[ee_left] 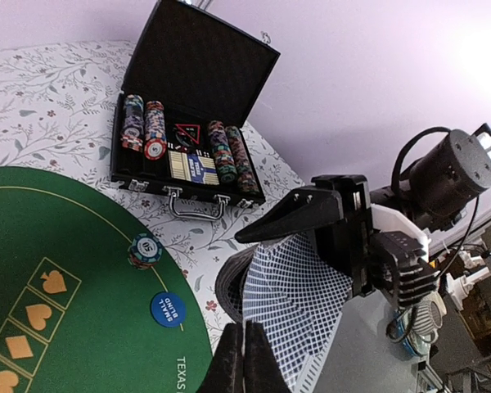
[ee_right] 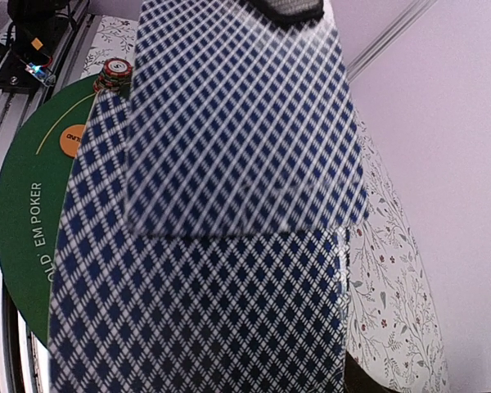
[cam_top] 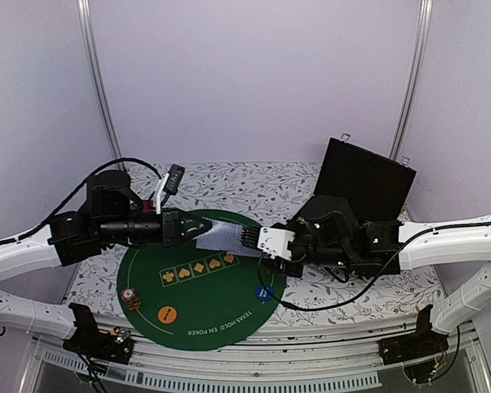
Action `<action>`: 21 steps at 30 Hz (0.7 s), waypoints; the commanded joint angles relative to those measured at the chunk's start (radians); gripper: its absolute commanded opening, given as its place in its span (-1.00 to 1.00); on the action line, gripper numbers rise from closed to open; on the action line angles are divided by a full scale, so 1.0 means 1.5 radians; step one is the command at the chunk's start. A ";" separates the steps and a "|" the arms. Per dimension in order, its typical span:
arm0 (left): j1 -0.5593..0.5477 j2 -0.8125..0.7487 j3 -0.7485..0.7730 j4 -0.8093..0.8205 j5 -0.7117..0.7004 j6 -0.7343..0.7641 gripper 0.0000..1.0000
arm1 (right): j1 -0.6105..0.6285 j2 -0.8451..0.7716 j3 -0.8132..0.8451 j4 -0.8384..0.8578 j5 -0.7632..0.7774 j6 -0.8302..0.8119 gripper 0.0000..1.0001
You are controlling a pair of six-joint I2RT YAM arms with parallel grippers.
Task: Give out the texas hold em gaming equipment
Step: Place the poker card in the big blind area.
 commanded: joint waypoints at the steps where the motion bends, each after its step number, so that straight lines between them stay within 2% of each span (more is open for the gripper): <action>1: 0.038 -0.057 0.061 -0.095 -0.030 0.042 -1.00 | -0.007 -0.023 0.004 0.010 -0.005 0.007 -0.13; 4: 0.066 -0.094 0.120 -0.229 -0.138 0.083 -1.00 | -0.007 -0.024 0.002 0.006 -0.007 0.006 -0.13; 6: 0.068 -0.093 0.158 -0.330 -0.255 0.091 -1.00 | -0.007 -0.025 0.001 0.006 -0.008 0.005 -0.13; 8: 0.068 -0.068 0.183 -0.428 -0.352 0.088 -1.00 | -0.007 -0.026 0.001 0.006 -0.010 0.004 -0.13; 11: 0.067 -0.005 0.197 -0.528 -0.425 0.088 -1.00 | -0.007 -0.029 0.001 0.006 -0.011 0.004 -0.13; 16: 0.049 0.102 0.216 -0.608 -0.562 0.107 -1.00 | -0.007 -0.033 0.002 -0.001 -0.015 0.005 -0.13; 21: -0.001 0.227 0.223 -0.599 -0.742 0.175 -1.00 | -0.007 -0.042 -0.002 -0.004 -0.016 0.007 -0.13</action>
